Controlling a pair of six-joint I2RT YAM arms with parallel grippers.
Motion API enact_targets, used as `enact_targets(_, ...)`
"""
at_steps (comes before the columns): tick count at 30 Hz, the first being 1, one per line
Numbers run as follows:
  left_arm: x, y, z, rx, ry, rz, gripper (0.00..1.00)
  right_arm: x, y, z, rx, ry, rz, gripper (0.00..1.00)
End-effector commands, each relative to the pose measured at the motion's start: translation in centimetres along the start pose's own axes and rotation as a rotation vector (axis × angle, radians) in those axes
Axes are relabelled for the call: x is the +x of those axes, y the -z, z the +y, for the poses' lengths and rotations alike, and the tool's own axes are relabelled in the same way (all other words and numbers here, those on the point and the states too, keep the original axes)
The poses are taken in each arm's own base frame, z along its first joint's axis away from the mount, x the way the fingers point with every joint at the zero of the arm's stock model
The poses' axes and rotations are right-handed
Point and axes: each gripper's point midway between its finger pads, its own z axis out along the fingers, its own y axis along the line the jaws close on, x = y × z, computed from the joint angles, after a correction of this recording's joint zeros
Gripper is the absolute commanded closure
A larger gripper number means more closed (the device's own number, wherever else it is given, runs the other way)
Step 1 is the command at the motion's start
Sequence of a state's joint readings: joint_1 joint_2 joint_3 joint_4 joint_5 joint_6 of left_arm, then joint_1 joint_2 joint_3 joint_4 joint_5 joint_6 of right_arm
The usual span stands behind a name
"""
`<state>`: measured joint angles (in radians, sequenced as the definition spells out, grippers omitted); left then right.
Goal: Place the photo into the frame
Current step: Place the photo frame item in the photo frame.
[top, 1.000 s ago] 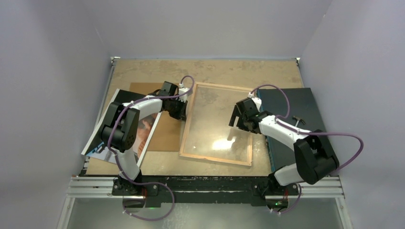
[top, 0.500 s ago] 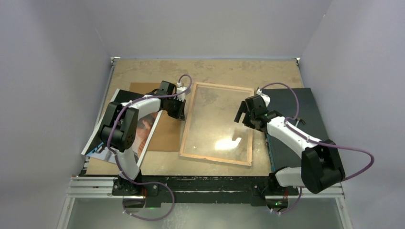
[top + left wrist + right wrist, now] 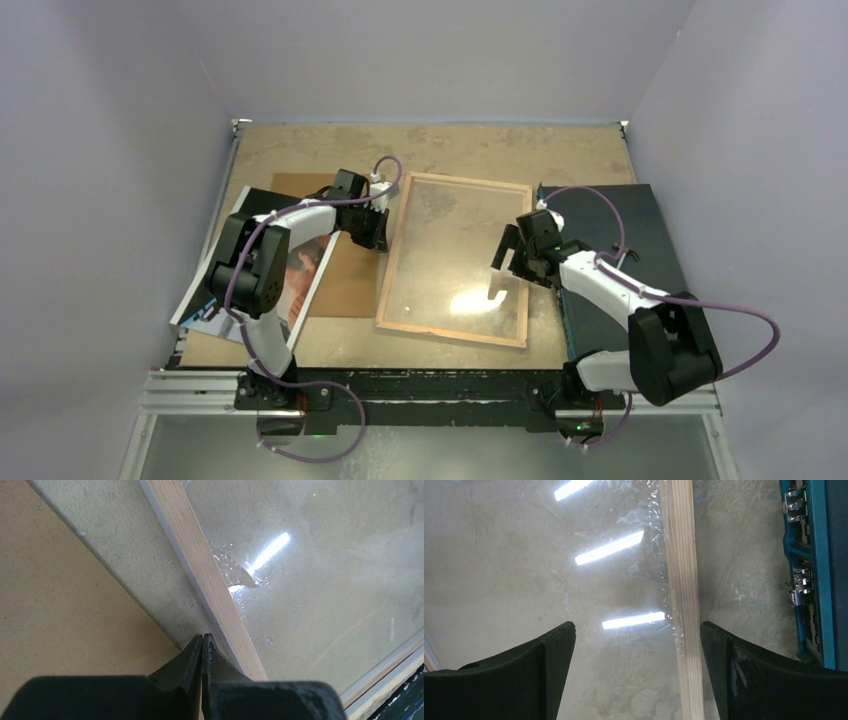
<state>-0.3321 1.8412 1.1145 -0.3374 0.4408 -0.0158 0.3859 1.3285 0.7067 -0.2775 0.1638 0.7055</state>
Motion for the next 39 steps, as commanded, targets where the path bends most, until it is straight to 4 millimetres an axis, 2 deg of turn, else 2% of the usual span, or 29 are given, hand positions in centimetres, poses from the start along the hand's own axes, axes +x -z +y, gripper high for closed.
enact_targets(1,-0.7,0.2,-0.4,0.027,-0.011,-0.033,1.00,0.2,-0.2,0.9,-0.043,-0.004,0.012,0.04)
enact_targets(10,-0.1,-0.5,-0.6,0.032,-0.020,-0.016,1.00,0.4,-0.3,1.3,-0.058,-0.012,0.023,0.07)
enact_targets(17,-0.1,-0.3,-0.5,0.025,-0.023,-0.018,1.00,-1.9,2.2,1.3,-0.042,-0.026,-0.055,0.06)
enact_targets(24,-0.1,-0.2,-0.5,0.024,-0.023,-0.021,1.00,0.1,1.6,1.3,-0.085,-0.030,-0.001,0.06)
enact_targets(31,-0.1,-0.3,-0.5,0.023,-0.023,-0.021,1.00,1.3,0.8,1.7,-0.130,-0.028,0.027,0.07)
enact_targets(39,0.0,-0.5,-0.5,0.028,-0.021,-0.019,1.00,2.4,0.6,1.8,-0.152,-0.036,0.073,0.07)
